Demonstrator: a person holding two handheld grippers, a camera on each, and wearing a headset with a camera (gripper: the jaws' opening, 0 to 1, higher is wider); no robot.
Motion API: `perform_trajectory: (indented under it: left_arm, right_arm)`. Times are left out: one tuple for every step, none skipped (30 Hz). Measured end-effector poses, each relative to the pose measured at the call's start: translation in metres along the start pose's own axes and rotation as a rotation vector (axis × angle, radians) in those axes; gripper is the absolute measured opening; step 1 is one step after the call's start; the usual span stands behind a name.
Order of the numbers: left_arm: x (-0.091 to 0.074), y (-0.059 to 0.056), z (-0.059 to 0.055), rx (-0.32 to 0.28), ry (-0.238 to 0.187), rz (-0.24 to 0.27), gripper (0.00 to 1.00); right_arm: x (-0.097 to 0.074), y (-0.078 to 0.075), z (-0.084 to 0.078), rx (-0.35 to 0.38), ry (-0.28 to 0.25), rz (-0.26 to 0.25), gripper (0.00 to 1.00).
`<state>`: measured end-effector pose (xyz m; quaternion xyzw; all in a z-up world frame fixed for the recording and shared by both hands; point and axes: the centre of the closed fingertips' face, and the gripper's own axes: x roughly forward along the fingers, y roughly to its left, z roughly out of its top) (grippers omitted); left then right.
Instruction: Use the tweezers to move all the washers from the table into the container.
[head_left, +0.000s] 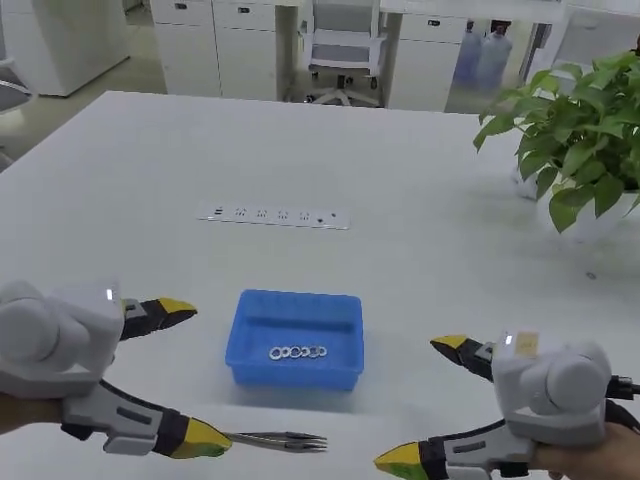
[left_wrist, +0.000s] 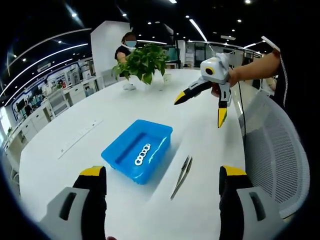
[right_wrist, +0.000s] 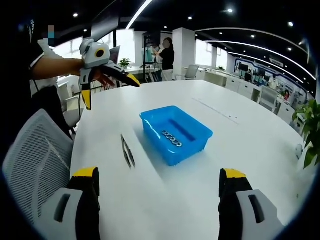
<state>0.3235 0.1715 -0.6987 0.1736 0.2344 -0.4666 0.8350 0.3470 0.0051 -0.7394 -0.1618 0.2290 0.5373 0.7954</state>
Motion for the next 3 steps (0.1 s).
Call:
perform_trajectory:
  left_arm:
    - [0.0003,-0.0009,-0.0005,-0.004,0.002,-0.005,0.99]
    - [0.0003,-0.0019,-0.0009,-0.005,0.004,-0.009,0.99]
    - [0.0003,-0.0027,-0.0013,-0.003,0.007,-0.012,0.99]
  right_arm:
    - [0.0001,0.0006,-0.0002,-0.001,0.002,0.001,1.00]
    - [0.0002,0.0014,-0.0006,-0.004,0.005,0.003,1.00]
    - [0.0004,0.0011,-0.0017,-0.004,0.009,0.003,1.00]
